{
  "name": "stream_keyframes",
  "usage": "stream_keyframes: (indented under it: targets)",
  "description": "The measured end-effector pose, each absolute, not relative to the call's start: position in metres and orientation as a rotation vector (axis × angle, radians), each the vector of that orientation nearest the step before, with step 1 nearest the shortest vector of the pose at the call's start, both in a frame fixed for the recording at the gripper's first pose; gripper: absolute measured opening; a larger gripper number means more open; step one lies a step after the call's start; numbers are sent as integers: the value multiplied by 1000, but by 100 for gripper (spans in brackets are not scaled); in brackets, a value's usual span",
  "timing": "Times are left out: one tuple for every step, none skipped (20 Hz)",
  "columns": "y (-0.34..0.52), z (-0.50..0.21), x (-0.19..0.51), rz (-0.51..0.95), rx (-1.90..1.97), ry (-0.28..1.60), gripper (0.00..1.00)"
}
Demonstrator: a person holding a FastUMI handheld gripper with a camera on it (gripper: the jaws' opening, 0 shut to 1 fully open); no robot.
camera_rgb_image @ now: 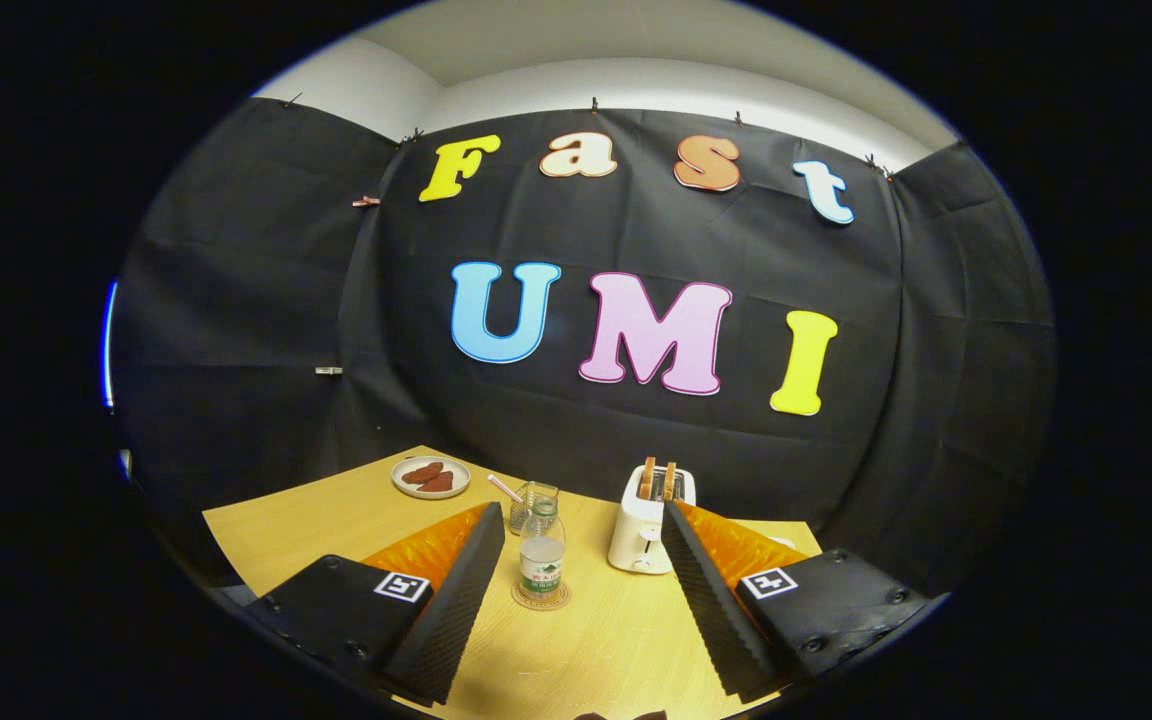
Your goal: Take the bottle from table, then pour the juice into the cup, finally place the bottle on the coaster
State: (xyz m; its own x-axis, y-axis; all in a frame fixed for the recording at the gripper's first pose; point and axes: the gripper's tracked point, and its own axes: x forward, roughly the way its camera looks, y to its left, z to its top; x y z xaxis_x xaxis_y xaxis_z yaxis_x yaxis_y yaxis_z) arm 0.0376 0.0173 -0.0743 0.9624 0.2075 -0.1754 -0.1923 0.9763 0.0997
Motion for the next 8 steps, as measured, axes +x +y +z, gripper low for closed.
stream_keyframes:
  targets:
    - [14,-73,37,189,83,177,97]
    - [11,-72,37,174,83,173,96]
    - [11,-75,35,164,86,178,95]
    - [10,-77,34,160,91,184,95]
    - [11,-77,33,157,95,189,95]
    - [10,-77,32,153,96,189,95]
    - [9,-75,32,151,94,183,96]
    - [8,-74,32,147,92,183,95]
